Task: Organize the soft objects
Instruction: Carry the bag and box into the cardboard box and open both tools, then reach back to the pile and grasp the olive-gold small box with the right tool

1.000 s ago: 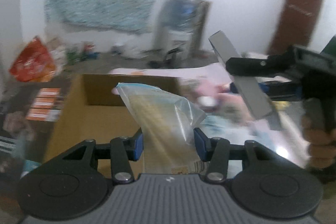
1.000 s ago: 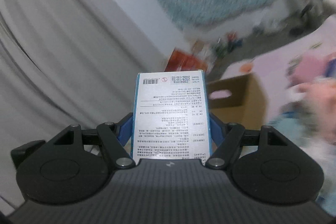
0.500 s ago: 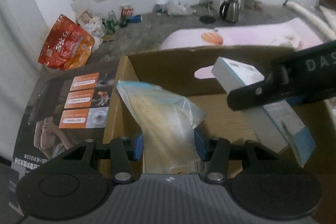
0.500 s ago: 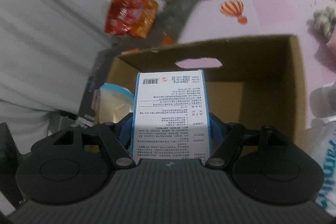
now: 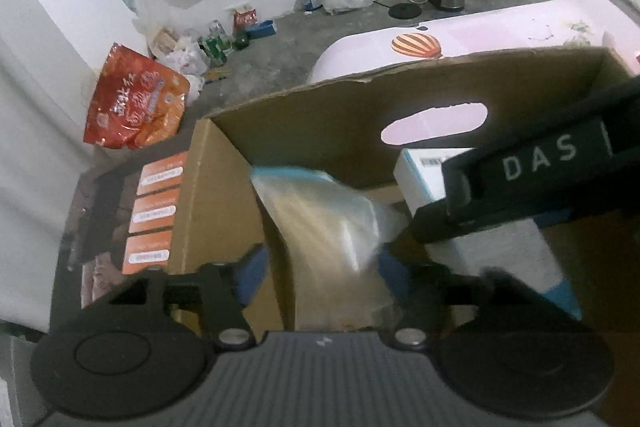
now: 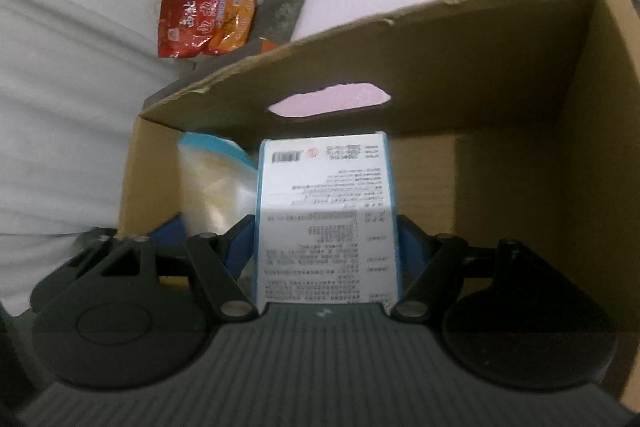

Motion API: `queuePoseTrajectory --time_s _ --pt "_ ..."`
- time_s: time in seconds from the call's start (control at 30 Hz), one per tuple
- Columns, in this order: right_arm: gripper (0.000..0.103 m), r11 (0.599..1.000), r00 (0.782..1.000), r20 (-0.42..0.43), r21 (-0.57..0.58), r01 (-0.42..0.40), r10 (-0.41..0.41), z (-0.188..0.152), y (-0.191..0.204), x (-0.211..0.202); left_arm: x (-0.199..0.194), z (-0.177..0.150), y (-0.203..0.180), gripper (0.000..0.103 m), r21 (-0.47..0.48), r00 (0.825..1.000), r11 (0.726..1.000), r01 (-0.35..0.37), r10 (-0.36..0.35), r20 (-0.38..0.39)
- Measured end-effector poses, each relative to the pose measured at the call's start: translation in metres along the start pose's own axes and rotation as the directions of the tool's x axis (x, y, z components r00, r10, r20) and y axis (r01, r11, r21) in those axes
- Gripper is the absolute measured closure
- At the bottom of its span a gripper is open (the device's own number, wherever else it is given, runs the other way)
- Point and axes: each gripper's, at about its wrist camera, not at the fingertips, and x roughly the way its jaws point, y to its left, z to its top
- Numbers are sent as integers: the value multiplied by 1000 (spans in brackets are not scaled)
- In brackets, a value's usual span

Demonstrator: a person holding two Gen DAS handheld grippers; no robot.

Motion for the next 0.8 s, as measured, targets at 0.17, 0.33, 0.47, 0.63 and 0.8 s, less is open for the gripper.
queuePoseTrajectory --time_s 0.17,0.33,0.47,0.63,0.8 --pt "26 999 1000 -2 31 -16 16 3 -8 6 -4 2 -3 28 8 999 999 -32 32 11" --pt "26 999 998 39 9 -48 47 0 -3 -13 -22 4 0 22 -15 999 999 -29 30 29" --pt "26 996 991 101 -36 -84 88 2 8 -38 -49 2 7 16 -59 997 998 -3 8 80" --pt "26 984 971 167 -71 -164 174 -7 11 -85 -87 -6 16 14 -118 990 990 72 -56 128" --pt "26 958 936 209 -96 -269 284 -33 -4 -138 -131 -21 12 9 -129 973 977 168 -144 179"
